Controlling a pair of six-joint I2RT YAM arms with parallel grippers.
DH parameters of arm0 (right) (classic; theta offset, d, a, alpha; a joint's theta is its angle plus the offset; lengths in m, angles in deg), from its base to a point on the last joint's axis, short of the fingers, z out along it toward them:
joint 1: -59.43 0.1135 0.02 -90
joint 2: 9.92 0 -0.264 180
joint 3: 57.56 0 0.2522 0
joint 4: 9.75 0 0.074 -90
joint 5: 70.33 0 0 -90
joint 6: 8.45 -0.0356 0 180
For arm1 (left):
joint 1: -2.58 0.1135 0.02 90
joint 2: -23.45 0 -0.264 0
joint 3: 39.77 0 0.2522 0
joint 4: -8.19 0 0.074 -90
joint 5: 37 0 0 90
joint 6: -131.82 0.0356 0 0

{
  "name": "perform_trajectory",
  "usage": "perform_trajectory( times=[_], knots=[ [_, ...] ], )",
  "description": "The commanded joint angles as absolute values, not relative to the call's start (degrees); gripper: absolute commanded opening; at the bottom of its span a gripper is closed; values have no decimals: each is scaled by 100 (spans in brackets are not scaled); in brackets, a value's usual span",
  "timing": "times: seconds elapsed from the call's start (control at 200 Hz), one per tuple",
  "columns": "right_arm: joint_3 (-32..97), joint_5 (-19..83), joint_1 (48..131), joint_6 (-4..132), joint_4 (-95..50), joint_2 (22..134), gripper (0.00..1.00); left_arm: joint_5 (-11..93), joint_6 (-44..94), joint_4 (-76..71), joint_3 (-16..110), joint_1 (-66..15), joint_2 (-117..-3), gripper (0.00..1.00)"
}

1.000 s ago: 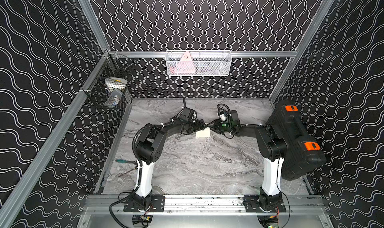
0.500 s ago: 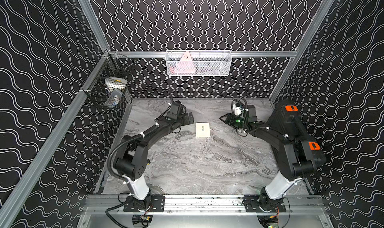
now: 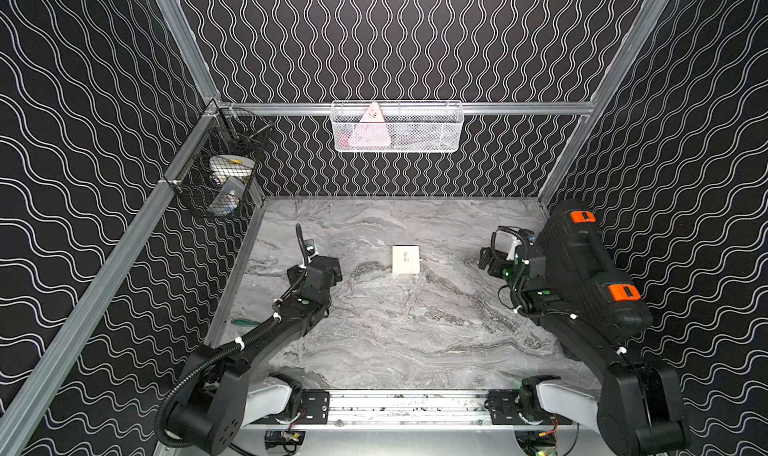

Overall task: Place the earrings into the drawer-style jewelry box
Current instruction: Reset both arms

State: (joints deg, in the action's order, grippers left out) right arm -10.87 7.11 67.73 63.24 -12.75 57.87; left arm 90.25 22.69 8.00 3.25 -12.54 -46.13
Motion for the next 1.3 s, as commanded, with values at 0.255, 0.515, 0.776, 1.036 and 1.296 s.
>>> perform_trajectory(
  times=[0.255, 0.515, 0.776, 1.036, 1.296],
  knots=[
    [-1776, -310, 5985, 6719, 1017, 7009, 99, 8451, 3727, 4117, -412, -589, -6021, 99],
    [-1405, 267, 5775, 7133, 1441, 8007, 99, 7447, 3874, 4922, -516, -268, -6589, 99],
    [-1677, 1105, 5705, 7430, 2163, 8265, 99, 6773, 4038, 5441, -548, -155, -7093, 99],
    [-2013, 1269, 5705, 7554, 2870, 8448, 99, 6798, 4094, 5497, -570, -169, -7132, 99],
    [-2086, 1286, 5701, 7598, 3306, 8554, 99, 6785, 4105, 5464, -535, -173, -7149, 99]
  ],
)
